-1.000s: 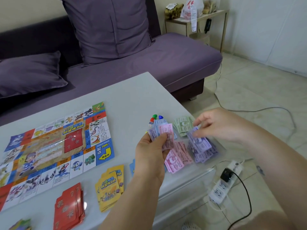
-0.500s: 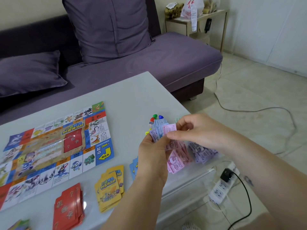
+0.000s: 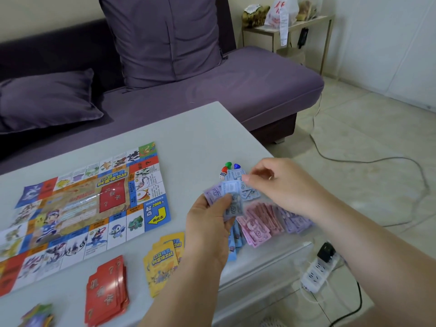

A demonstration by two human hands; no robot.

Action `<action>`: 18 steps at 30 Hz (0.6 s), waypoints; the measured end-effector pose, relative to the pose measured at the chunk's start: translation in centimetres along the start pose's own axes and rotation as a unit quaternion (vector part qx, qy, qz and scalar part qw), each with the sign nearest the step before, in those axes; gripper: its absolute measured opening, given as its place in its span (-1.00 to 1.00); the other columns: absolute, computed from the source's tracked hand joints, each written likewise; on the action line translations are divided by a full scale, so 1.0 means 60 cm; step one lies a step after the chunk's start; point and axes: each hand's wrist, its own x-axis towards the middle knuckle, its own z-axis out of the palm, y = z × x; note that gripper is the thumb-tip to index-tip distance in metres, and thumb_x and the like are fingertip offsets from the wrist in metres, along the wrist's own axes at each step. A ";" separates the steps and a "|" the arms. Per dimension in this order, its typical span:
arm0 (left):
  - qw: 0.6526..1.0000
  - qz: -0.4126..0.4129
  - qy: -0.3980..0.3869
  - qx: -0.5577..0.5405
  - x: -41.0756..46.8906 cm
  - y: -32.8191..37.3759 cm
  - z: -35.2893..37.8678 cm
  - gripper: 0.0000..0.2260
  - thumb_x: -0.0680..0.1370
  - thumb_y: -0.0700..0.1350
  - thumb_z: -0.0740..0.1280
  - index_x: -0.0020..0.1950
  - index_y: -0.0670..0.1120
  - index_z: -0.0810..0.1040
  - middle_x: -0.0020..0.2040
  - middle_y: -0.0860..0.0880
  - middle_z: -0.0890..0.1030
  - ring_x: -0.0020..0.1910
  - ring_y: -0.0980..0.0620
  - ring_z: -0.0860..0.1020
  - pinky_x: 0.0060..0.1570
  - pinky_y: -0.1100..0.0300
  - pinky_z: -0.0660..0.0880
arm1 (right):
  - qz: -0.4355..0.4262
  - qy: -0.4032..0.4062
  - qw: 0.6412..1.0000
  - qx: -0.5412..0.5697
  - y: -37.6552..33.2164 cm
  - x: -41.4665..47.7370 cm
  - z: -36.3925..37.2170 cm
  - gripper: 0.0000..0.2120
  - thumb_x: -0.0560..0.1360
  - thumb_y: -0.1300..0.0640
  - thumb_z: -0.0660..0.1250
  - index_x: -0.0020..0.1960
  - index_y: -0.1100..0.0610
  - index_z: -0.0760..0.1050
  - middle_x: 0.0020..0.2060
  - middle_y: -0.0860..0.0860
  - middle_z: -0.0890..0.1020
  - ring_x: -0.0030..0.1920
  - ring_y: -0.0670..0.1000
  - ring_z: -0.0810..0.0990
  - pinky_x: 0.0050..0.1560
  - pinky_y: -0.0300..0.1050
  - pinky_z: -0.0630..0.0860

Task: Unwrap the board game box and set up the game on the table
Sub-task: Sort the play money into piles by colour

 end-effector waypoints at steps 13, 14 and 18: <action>0.999 -0.012 0.029 -0.031 0.009 0.008 -0.016 -0.85 0.58 -0.32 0.21 -0.06 -0.17 0.55 -0.31 -0.01 0.67 -0.26 0.10 0.62 -0.29 0.34 0.58 | -0.011 0.119 0.989 -0.083 0.019 0.065 0.053 -0.65 0.47 -0.06 0.38 0.19 0.07 0.54 -0.04 -0.06 0.63 0.04 0.00 0.53 0.04 -0.11 0.46; 0.999 -0.012 0.027 -0.029 0.009 0.008 -0.016 -0.87 0.57 -0.32 0.22 -0.05 -0.19 0.56 -0.33 -0.02 0.66 -0.30 0.10 0.61 -0.31 0.34 0.58 | -0.019 0.138 0.987 -0.085 0.012 0.066 0.055 -0.61 0.48 -0.10 0.34 0.24 0.07 0.51 0.01 -0.06 0.61 0.09 0.00 0.51 0.09 -0.07 0.44; 0.999 -0.008 0.016 -0.030 0.007 0.012 -0.010 -0.86 0.56 -0.34 0.24 -0.12 -0.18 0.55 -0.40 -0.01 0.63 -0.44 0.14 0.59 -0.40 0.35 0.53 | -0.028 0.045 0.997 0.048 -0.018 0.046 0.042 -0.69 0.42 -0.18 0.38 -0.10 0.07 0.59 -0.21 -0.13 0.61 -0.19 -0.21 0.54 -0.19 -0.33 0.42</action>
